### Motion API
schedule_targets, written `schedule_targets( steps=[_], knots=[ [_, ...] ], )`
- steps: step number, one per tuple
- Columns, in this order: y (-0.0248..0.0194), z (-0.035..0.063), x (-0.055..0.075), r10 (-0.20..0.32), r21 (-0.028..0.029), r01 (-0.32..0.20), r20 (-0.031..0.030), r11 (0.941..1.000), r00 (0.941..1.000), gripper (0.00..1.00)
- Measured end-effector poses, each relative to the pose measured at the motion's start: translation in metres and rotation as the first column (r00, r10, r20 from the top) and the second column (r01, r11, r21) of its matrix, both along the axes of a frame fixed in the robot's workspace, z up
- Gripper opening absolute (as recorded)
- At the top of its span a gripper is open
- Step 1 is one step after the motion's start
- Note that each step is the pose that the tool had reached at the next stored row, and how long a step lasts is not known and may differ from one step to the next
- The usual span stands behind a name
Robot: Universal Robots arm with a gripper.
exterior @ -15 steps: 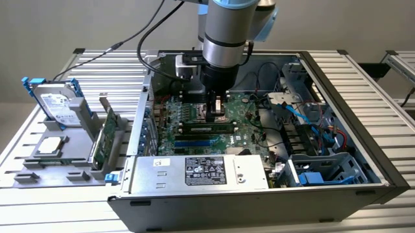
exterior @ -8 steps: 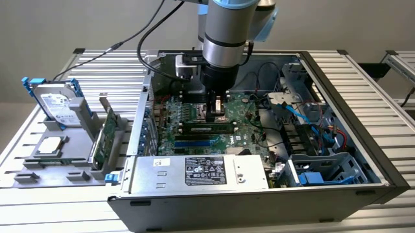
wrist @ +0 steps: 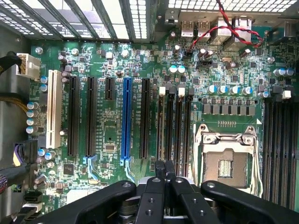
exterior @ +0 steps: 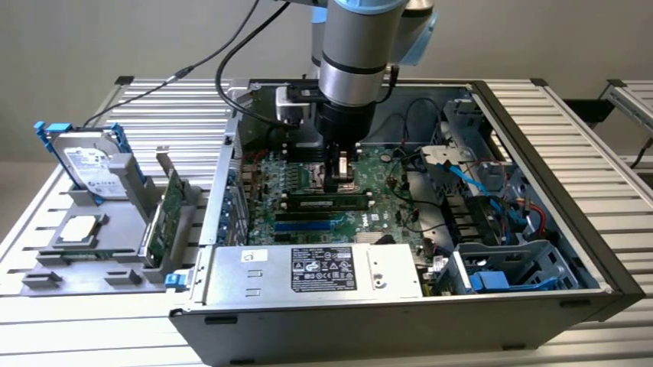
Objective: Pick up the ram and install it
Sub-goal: 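Press down the ram until it locks into place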
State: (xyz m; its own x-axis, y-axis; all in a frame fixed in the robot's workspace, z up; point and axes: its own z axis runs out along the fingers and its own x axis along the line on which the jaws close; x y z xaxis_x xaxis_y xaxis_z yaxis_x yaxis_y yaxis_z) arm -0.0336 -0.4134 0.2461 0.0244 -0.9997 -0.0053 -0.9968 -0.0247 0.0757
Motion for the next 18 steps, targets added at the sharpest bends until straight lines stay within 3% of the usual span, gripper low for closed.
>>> schedule_targets(
  steps=[6,18],
  knots=[
    [0.0002,-0.0011,0.005,0.000,0.0003,0.000,-0.0019,1.0000,1.0000,0.11],
    [0.0000,-0.0174,0.003,0.000,-0.0008,0.000,-0.0023,1.0000,1.0000,0.11]
  ],
)
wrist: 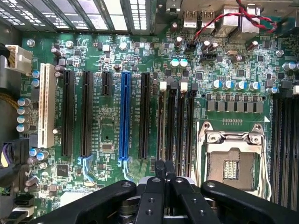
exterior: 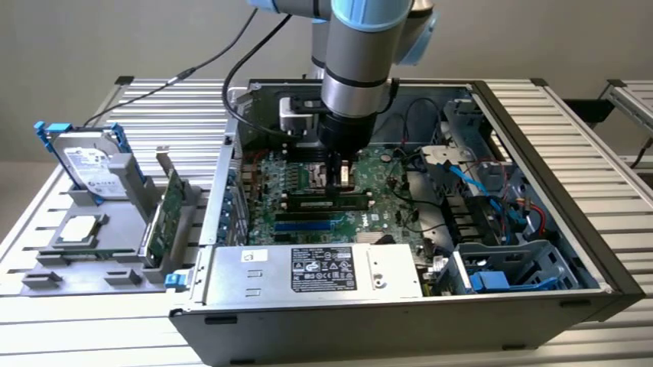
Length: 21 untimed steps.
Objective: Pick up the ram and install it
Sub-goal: 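Press down the ram until it locks into place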
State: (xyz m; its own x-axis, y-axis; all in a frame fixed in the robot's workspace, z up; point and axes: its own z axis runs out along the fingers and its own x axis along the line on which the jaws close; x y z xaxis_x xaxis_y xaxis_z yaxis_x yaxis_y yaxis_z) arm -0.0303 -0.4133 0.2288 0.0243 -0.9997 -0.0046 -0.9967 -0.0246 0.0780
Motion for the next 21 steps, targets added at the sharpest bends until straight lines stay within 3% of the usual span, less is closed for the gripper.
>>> schedule_targets(
  steps=[6,9,14,21],
  knots=[
    [0.0002,-0.0068,0.000,0.000,-0.0023,0.000,-0.0007,1.0000,1.0000,0.11],
    [0.0006,-0.0004,0.000,0.000,0.0025,0.000,0.0013,1.0000,1.0000,0.11],
    [-0.0001,0.0141,0.000,0.000,0.0000,0.000,-0.0001,1.0000,1.0000,0.11],
    [-0.0001,0.0146,0.000,0.000,0.0001,0.000,-0.0001,1.0000,1.0000,0.11]
  ],
)
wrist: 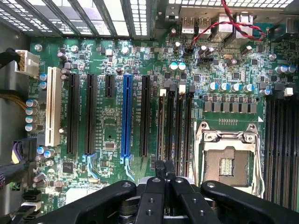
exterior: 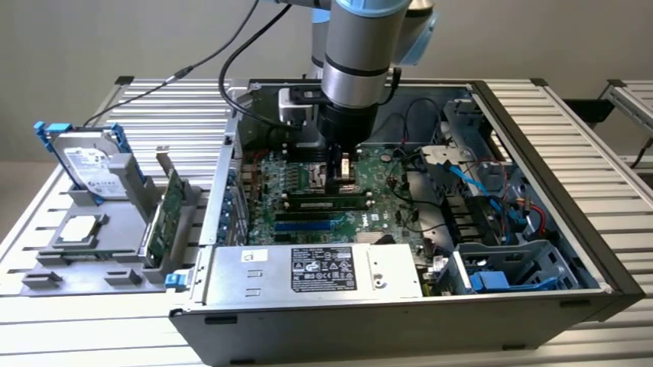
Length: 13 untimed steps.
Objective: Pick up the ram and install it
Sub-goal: 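Press down the ram until it locks into place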
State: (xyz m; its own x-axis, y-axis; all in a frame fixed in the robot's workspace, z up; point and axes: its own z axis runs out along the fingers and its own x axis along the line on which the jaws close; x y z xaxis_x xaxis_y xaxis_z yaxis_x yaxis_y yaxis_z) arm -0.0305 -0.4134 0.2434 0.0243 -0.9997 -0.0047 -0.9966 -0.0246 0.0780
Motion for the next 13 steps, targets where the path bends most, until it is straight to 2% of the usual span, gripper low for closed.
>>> schedule_targets(
  steps=[10,13],
  knots=[
    [-0.0001,0.0001,0.0000,0.000,0.0003,0.000,0.0000,1.0000,1.0000,0.11],
    [0.0000,-0.0006,0.0000,-0.036,0.0012,0.036,0.0000,0.9994,0.9994,0.11]
  ],
)
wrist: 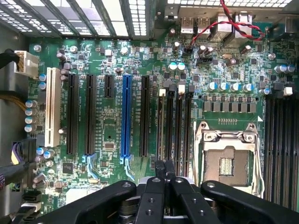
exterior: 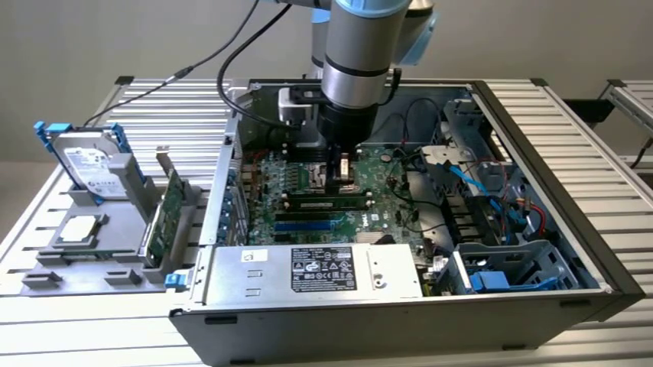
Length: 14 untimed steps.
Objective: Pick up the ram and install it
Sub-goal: 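Press down the ram until it locks into place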
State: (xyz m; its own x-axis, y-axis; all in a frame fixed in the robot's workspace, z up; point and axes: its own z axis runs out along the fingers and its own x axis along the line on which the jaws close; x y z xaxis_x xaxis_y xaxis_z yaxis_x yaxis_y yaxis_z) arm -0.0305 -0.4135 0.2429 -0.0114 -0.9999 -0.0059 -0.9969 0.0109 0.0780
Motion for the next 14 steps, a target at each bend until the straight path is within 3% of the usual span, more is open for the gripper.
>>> schedule_targets(
  steps=[6,14],
  knots=[
    [-0.0001,-0.0011,0.0000,-0.108,-0.0004,0.108,-0.0001,0.9941,0.9941,0.11],
    [0.0000,0.0022,0.0000,-0.229,-0.0001,0.229,0.0000,0.9734,0.9734,0.11]
  ],
)
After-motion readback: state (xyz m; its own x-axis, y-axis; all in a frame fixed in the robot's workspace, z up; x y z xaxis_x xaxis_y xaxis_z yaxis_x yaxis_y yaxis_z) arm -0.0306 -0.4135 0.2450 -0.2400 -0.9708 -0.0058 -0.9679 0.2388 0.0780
